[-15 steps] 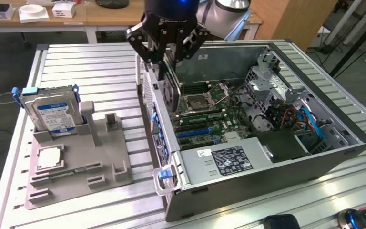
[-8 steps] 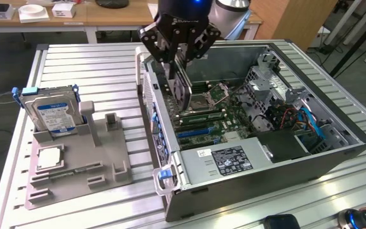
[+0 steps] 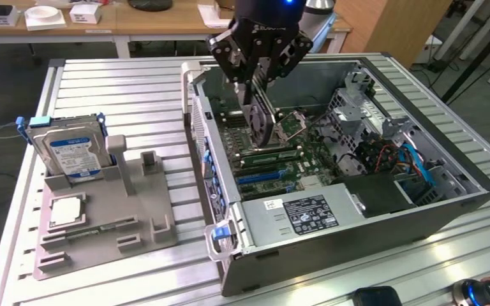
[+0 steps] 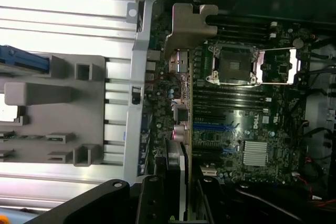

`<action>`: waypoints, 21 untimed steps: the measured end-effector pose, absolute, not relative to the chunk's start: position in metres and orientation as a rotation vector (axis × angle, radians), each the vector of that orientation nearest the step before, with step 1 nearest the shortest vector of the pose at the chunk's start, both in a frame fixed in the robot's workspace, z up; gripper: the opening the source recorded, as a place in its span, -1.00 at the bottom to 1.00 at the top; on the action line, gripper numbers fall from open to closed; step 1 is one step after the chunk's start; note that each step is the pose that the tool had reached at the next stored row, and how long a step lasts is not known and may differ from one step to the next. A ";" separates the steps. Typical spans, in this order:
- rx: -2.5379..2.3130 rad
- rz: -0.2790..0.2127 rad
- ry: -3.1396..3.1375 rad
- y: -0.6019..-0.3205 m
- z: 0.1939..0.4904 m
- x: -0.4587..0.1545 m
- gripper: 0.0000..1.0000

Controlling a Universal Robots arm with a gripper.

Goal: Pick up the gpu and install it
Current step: 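Pick up the gpu and move the gpu toward the slot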

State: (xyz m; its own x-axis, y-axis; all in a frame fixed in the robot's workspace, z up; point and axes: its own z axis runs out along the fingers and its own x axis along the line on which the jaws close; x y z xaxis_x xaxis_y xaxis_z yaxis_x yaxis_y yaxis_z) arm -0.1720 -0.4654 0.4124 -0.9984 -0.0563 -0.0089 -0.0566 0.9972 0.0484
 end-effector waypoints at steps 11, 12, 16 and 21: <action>-0.088 0.076 3.132 -0.465 0.412 -0.142 -0.44; -0.089 0.076 3.132 -0.465 0.412 -0.139 -0.44; -0.089 0.076 3.132 -0.465 0.412 -0.129 -0.44; -0.088 0.076 3.132 -0.461 0.412 -0.124 -0.44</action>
State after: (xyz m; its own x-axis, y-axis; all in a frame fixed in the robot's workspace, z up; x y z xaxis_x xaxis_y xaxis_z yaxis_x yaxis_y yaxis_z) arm -0.1241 -0.4609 0.4124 -0.9984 -0.0562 -0.0087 -0.0566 0.9972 0.0484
